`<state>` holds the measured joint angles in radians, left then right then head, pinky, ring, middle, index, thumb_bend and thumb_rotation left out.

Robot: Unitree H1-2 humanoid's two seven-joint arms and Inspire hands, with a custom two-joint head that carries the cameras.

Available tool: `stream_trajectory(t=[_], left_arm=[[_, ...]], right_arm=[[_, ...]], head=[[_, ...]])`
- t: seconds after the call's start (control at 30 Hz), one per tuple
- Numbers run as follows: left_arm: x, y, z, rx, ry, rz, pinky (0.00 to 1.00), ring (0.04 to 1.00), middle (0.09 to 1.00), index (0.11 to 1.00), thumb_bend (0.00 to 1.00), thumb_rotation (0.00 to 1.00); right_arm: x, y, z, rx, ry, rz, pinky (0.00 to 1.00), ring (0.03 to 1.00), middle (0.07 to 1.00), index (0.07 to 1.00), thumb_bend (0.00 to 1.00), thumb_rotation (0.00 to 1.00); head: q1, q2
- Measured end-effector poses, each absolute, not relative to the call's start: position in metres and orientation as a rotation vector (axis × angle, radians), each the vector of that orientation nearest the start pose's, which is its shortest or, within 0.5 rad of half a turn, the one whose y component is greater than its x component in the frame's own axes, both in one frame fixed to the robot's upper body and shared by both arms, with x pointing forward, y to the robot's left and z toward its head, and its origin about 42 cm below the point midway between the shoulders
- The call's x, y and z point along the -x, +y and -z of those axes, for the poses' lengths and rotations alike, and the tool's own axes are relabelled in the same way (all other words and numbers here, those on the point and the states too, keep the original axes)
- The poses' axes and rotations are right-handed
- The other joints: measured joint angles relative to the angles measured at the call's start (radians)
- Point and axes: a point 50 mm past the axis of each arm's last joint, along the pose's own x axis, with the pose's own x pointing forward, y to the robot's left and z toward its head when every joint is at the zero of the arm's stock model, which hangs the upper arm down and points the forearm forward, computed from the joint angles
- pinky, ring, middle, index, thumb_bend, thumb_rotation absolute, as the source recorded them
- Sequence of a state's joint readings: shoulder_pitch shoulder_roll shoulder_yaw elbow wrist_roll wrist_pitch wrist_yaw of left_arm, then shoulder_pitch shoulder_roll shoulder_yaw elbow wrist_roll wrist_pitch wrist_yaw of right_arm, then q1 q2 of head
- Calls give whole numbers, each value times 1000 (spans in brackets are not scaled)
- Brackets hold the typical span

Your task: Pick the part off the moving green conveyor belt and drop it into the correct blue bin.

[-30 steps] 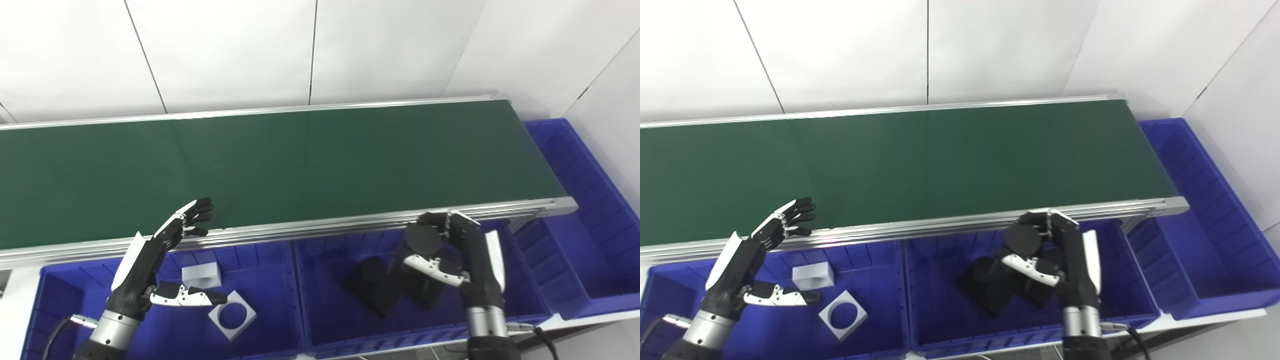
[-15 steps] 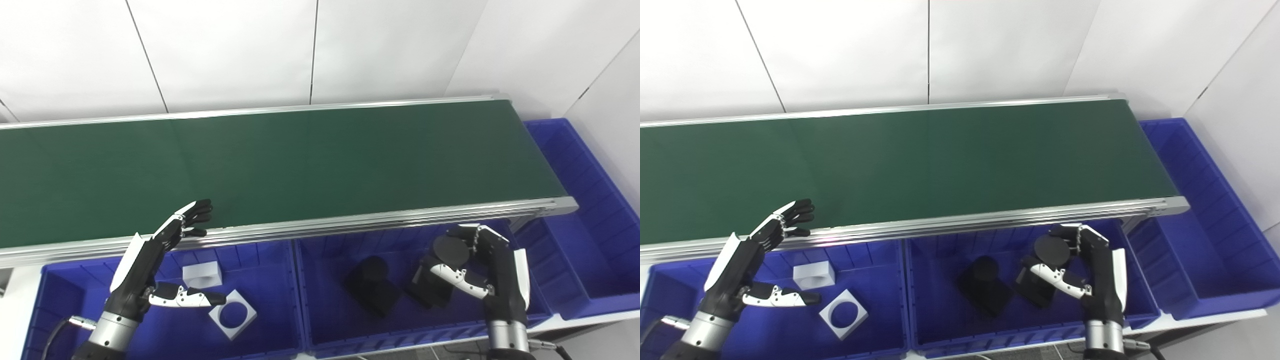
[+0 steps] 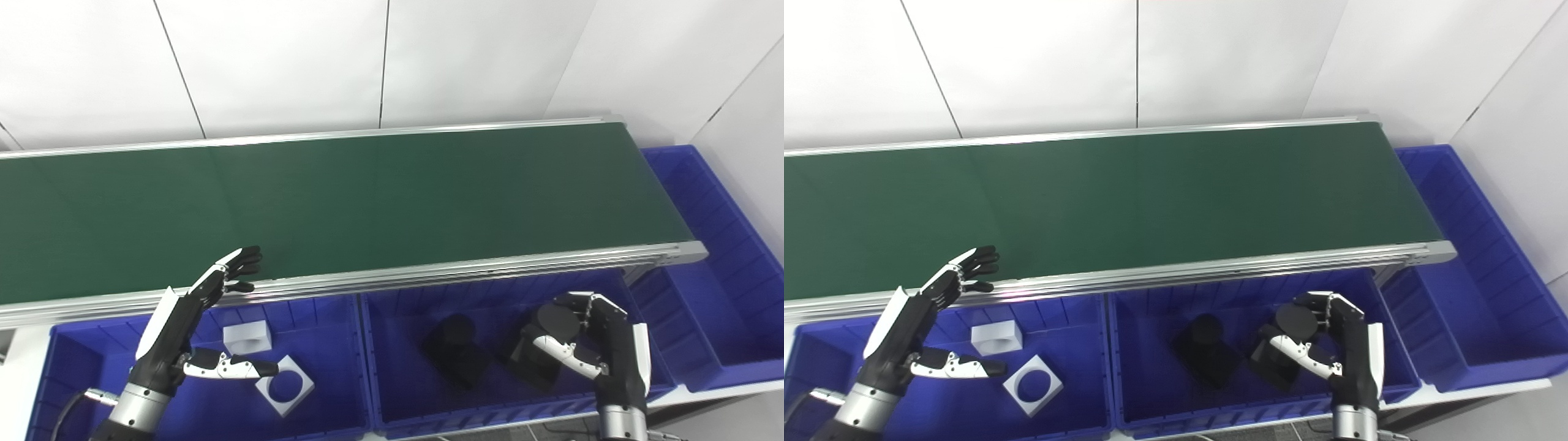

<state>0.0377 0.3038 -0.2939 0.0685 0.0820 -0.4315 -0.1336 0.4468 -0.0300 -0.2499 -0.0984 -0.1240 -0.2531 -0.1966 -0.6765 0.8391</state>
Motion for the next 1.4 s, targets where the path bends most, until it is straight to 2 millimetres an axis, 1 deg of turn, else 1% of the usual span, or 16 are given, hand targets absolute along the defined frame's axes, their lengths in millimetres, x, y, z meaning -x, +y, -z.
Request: stream_trajectory(t=[0.23, 0.4, 0.43, 0.47, 0.5, 0.57, 1.2, 1.23, 1.27, 1.33, 1.4], left_arm=[[-249, 225, -86, -341, -271, 495, 711, 828, 868, 876, 991, 219], [-249, 225, -85, -339, -270, 495, 721, 829, 867, 875, 993, 209], [-249, 225, -85, -338, -270, 494, 721, 830, 867, 875, 994, 208], [-249, 225, -85, -338, -270, 494, 721, 832, 870, 876, 993, 210], [-249, 225, -85, -338, -270, 495, 725, 834, 872, 876, 992, 209], [-248, 225, -85, -338, -269, 495, 725, 835, 872, 876, 992, 208], [-247, 224, -84, -338, -266, 497, 738, 842, 878, 876, 984, 194], [-247, 224, -84, -338, -266, 497, 737, 841, 877, 876, 986, 198], [-247, 224, -84, -337, -266, 498, 736, 841, 878, 875, 989, 200], [-247, 224, -84, -337, -266, 498, 735, 841, 878, 874, 991, 201], [-247, 224, -84, -337, -265, 498, 737, 843, 880, 874, 994, 204]], right_arm=[[-109, -316, -58, 310, 57, 469, 482, 468, 535, 479, 517, 0], [-108, -316, -57, 317, 60, 473, 483, 462, 537, 486, 517, 0], [-108, -316, -57, 317, 59, 473, 484, 522, 529, 481, 523, 0], [-108, -316, -57, 317, 59, 474, 489, 552, 600, 489, 522, 76], [-108, -316, -57, 317, 59, 474, 493, 566, 636, 493, 522, 112], [-108, -316, -57, 316, 59, 475, 494, 571, 648, 494, 522, 123], [-108, -316, -56, 328, 62, 471, 493, 584, 674, 497, 521, 127], [-108, -316, -56, 329, 62, 470, 500, 586, 683, 597, 780, 41], [-108, -316, -56, 329, 62, 470, 508, 590, 691, 636, 868, 13], [-108, -316, -56, 331, 62, 470, 513, 592, 694, 649, 894, 5], [-108, -316, -56, 333, 62, 468, 540, 615, 720, 684, 934, 32]], head=[[5, -3], [6, -5], [6, -5], [6, -5], [8, -6], [8, -6], [18, -14], [20, -14], [21, -12], [21, -12], [23, -14]])
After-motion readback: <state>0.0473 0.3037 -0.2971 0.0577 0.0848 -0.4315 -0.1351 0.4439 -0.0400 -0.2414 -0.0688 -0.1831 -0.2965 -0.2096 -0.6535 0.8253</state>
